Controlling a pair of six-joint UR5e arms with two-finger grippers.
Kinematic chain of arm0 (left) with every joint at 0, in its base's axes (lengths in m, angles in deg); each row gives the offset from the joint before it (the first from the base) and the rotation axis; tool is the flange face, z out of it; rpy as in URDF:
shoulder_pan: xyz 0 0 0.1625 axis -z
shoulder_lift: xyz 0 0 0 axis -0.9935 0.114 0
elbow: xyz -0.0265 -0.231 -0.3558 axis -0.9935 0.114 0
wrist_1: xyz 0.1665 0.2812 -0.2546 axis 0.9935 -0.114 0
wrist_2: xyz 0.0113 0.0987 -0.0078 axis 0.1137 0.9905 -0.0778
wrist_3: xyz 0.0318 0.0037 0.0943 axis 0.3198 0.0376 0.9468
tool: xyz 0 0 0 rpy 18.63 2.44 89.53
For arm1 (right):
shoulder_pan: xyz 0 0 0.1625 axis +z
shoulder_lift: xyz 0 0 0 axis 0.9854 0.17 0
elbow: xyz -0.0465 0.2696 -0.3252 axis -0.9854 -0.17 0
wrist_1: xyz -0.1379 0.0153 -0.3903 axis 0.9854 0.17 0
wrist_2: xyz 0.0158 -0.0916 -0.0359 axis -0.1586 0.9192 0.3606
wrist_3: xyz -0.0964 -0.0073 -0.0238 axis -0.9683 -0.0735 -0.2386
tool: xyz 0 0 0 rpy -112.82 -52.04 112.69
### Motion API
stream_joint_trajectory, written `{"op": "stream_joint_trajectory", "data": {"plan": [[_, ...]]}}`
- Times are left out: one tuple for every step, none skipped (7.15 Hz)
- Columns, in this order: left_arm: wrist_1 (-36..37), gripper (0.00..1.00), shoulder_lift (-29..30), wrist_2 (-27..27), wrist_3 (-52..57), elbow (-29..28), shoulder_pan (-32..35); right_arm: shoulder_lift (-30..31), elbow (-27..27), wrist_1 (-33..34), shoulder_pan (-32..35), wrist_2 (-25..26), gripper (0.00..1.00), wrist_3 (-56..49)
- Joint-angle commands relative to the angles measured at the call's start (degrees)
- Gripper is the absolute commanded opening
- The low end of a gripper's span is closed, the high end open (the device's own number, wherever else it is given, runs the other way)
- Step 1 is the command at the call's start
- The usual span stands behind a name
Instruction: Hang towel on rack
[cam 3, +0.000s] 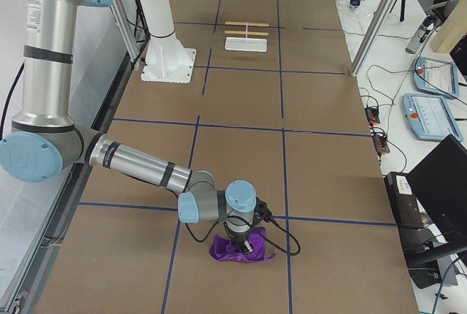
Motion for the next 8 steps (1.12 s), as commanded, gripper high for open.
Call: {"op": "stream_joint_trajectory", "data": {"plan": [[-0.09,1.0,0.0,-0.06,-0.01,0.25,0.0,-0.43,3.07,0.78,0.01,-0.59,0.0,0.1],[-0.18,1.0,0.87,-0.06,-0.1,0.69,0.0,-1.13,7.54,4.88,0.01,-0.85,0.0,0.1],[-0.18,1.0,3.93,-0.06,-0.36,0.6,-0.09,-2.79,14.02,11.88,0.01,-0.77,0.0,0.45],[-0.61,1.0,8.31,-0.06,-0.36,-0.09,-0.09,-6.37,18.17,16.12,-0.43,-0.94,0.0,0.62],[-1.14,1.0,10.53,-0.06,-0.28,0.51,-0.09,-10.15,19.61,16.51,-2.43,-3.12,0.0,1.67],[-6.02,1.0,13.25,-0.06,-1.67,-0.88,-0.26,-14.37,19.71,16.26,-4.28,-8.45,0.0,10.12],[-9.02,1.0,14.4,-2.06,-7.34,-0.63,-0.44,-18.5,19.97,16.17,-7.17,-9.81,0.0,17.17],[-12.53,1.0,15.11,-6.09,-16.36,-0.45,-1.74,-21.32,20.84,16.43,-13.12,-9.39,0.0,22.46]]}}
